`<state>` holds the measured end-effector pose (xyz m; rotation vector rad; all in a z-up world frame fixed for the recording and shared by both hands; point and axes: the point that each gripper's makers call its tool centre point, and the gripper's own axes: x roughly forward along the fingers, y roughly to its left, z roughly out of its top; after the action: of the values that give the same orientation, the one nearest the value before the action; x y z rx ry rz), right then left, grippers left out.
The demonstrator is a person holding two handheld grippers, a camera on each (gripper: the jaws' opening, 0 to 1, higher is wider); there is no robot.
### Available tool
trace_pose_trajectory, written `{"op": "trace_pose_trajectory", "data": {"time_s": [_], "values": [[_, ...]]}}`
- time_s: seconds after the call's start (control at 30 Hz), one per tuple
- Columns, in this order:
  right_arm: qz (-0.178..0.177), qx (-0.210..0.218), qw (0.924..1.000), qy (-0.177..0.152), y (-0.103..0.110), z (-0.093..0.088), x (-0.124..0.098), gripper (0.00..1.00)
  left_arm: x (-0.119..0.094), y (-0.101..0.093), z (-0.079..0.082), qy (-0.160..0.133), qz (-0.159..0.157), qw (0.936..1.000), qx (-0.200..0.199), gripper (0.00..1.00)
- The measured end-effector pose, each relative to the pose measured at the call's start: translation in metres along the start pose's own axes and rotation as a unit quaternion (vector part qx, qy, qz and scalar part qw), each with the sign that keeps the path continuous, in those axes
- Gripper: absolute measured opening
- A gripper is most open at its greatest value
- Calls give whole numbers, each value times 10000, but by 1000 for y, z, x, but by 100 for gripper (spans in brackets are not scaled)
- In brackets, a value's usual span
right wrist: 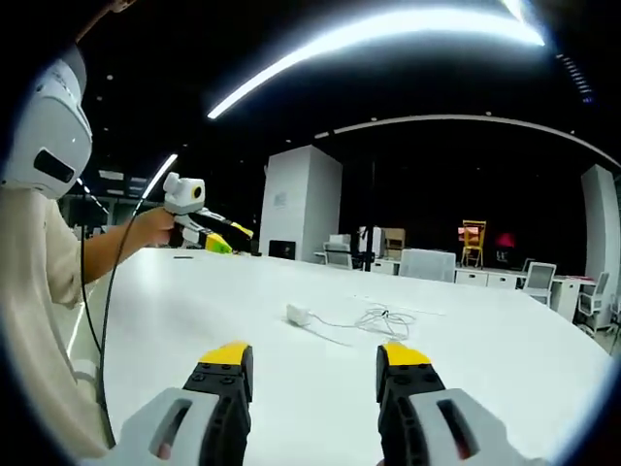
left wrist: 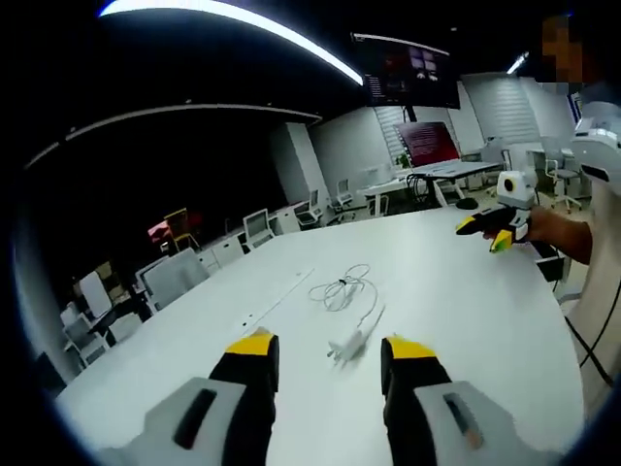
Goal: Plug the desk Type‑C cable into the charger adapter.
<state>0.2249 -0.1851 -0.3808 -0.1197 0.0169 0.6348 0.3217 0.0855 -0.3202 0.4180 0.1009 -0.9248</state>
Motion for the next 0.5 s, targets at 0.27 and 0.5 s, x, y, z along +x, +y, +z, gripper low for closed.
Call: {"op": "trace_pose_trajectory", "data": {"time_s": [0.27,0.5], "values": [[-121,-11,9999,-30,-9,3,-1,53,-22,-2,11,-405,448,9977,-303,44],[-207,-138,9997,-10,-12,6,5,53,-44,0,8,-468,1088,9928,-204,46]]}}
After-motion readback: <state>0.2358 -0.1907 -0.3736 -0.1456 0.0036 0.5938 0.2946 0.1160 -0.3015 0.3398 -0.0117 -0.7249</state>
